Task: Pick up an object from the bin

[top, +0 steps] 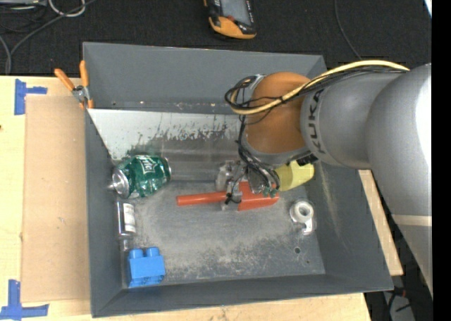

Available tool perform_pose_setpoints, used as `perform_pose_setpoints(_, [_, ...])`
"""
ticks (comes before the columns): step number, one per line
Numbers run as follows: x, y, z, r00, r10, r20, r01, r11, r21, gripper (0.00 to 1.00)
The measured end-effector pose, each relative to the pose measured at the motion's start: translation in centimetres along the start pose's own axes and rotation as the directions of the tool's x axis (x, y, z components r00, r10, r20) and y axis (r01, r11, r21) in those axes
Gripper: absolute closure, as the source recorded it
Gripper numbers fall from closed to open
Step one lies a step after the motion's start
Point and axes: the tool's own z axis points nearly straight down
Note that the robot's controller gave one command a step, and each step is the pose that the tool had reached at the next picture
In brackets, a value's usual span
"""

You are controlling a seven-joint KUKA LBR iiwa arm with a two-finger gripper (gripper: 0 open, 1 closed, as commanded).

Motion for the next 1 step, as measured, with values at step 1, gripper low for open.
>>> perform_pose_setpoints(1, [0.03,0.0,-0.49,1.0,0.0,0.0,0.0,1.0,0.0,1.0])
